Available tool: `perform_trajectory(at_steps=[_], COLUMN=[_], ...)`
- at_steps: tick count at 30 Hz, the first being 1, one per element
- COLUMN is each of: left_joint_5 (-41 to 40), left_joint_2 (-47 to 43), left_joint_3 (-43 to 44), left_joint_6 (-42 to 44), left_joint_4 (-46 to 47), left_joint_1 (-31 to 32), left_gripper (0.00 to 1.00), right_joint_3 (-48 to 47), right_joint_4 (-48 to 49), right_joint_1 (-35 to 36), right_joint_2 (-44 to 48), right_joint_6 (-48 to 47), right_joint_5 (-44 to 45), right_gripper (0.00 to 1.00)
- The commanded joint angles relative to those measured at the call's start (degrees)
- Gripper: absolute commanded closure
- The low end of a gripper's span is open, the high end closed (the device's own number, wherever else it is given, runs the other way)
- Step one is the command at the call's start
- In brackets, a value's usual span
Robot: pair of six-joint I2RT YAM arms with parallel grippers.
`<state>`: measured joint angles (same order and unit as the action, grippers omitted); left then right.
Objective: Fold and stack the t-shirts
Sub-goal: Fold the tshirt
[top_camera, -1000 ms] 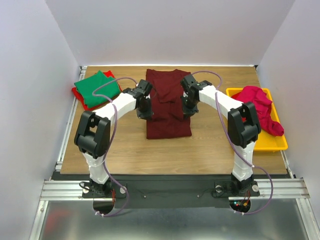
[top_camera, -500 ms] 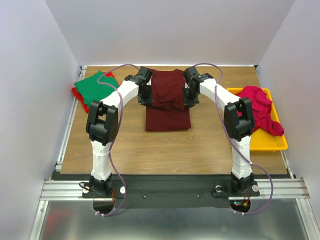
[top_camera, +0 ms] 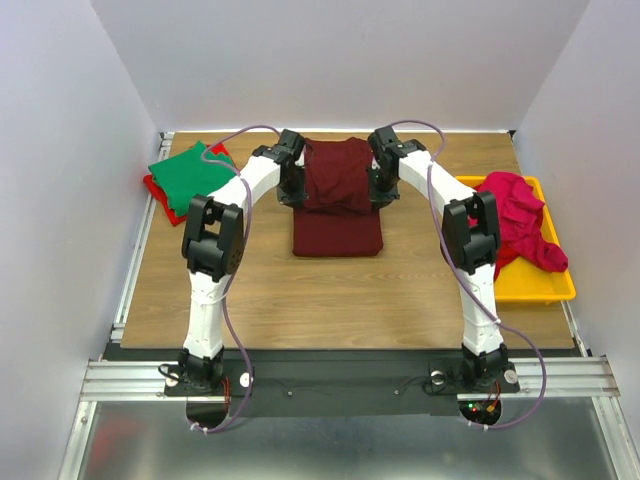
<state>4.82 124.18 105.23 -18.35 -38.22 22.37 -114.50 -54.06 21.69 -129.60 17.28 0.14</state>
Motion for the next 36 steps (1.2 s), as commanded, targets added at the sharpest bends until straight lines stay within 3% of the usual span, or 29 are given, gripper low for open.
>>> perform_trajectory(at_steps=[1, 10, 12, 14, 15, 16, 19, 21, 24, 29, 36], left_joint_5=[0.63, -0.16, -0.86, -2.27, -2.44, -2.62, -3.76, -3.68, -1.84, 1.42, 7.83], left_joint_2=[1.15, 4.23, 4.23, 3.88, 3.70, 3.44, 1.51, -1.39, -6.64, -12.82, -18.53], left_joint_3=[4.63, 8.49, 10.25, 13.85, 14.99, 17.18, 19.40, 17.48, 12.30, -3.34, -19.79], left_joint_6=[1.82, 1.39, 1.04, 0.42, 0.25, -0.10, -1.16, -2.04, -3.01, -3.88, -6.43], left_joint_4=[-0.81, -1.42, -2.38, -3.18, -3.27, -3.44, -3.18, -2.22, 1.82, 8.85, 16.06], left_joint_1=[-0.57, -1.54, -1.63, -1.63, -1.63, -1.63, -1.63, -1.54, -0.49, 2.67, 5.58], left_gripper=[1.00, 0.99, 0.73, 0.12, 0.06, 0.03, 0.01, 0.01, 0.01, 0.01, 0.02], right_joint_3=[-3.36, -5.65, -6.78, -8.71, -8.72, -10.55, -14.78, -15.93, -16.46, -10.76, 8.55], right_joint_4=[-1.13, -1.22, -1.39, -1.57, -1.75, -2.36, -3.68, -3.94, -3.86, -3.77, 0.96], right_joint_1=[-0.86, -1.30, -1.39, -1.48, -1.39, -1.56, -1.48, -1.48, -1.48, -1.39, -0.86], right_joint_2=[-0.39, -2.32, -2.24, -2.06, -1.97, -1.88, -1.27, 0.22, 1.98, 6.63, 14.72], right_joint_6=[-1.28, -1.90, -1.81, -1.98, -1.98, -2.16, -2.25, -2.25, -2.16, -1.81, -1.02], right_joint_5=[1.79, 2.67, 2.93, 3.02, 3.11, 3.20, 4.25, 4.87, 4.43, -1.88, -10.16], right_gripper=[1.00, 1.00, 0.99, 0.94, 0.90, 0.73, 0.40, 0.34, 0.32, 0.33, 0.37])
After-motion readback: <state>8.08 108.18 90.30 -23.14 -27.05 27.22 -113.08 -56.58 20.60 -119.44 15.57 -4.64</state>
